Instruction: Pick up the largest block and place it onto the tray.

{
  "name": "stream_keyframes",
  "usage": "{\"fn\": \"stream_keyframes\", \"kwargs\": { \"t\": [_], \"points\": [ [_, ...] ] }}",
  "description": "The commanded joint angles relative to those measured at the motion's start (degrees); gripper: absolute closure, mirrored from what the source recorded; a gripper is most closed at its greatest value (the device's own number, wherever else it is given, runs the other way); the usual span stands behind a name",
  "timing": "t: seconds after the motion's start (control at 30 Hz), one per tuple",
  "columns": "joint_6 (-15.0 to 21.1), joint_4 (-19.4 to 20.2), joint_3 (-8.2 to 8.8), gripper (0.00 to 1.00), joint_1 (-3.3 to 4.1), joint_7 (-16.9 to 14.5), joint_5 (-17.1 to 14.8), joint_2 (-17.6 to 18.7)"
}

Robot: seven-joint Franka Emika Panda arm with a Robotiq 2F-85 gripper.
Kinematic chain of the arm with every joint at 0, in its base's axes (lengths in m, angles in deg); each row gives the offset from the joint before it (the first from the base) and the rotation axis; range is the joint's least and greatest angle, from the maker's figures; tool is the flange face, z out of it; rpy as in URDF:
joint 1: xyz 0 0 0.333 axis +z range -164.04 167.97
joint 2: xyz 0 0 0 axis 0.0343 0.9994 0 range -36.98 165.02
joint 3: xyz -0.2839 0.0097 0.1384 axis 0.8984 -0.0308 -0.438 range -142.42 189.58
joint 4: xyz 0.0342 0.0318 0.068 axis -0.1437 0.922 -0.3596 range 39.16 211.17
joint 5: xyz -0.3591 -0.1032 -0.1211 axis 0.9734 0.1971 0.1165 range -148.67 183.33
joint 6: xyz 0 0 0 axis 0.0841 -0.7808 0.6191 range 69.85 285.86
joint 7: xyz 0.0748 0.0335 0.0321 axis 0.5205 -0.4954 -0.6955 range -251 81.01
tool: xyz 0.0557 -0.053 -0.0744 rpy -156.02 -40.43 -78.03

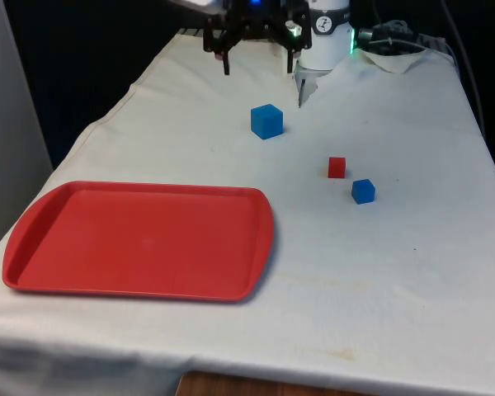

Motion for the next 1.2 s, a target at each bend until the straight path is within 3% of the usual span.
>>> {"fn": "stream_keyframes", "kwargs": {
  "t": [0.0, 0.13, 0.17, 0.2, 0.47, 0.5, 0.53, 0.73, 0.77, 0.8, 1.03, 1.07, 1.1, 1.17],
  "points": [
    [2.01, 2.58, 0.69, 0.0, 1.09, -0.11, 0.97, -1.55],
    [2.98, 4.01, 0.74, 0.0, 1.26, -0.17, 1.32, -1.78],
    [1.09, 1.49, 0.0, 0.0, 0.06, -0.17, 0.29, 0.0],
    [3.15, 4.35, 0.74, 0.0, 1.26, -0.23, 1.43, -1.78],
    [4.07, 6.59, 0.4, 0.0, 1.43, -0.06, 3.04, -1.55],
    [2.23, 4.24, -0.34, 0.0, 0.17, -0.23, 2.06, 0.0],
    [4.18, 6.82, 0.34, 0.0, 1.43, -0.06, 3.21, -1.55],
    [5.84, 9.17, 0.06, 0.0, 1.43, -0.11, 4.13, -1.55],
    [3.78, 6.65, -0.63, 0.0, 0.29, -0.23, 3.15, 0.0],
    [6.13, 9.51, 0.0, 0.0, 1.43, -0.11, 4.18, -1.55],
    [7.73, 11.0, 0.17, 0.0, 1.49, 0.0, 4.53, -2.29],
    [5.9, 8.59, -0.69, 0.0, 0.29, -0.23, 3.55, -0.4],
    [7.91, 11.12, 0.11, 0.0, 1.43, 0.0, 4.47, -2.46],
    [8.42, 11.63, 0.0, 0.0, 1.43, 0.11, 4.47, -2.98]
  ]
}}
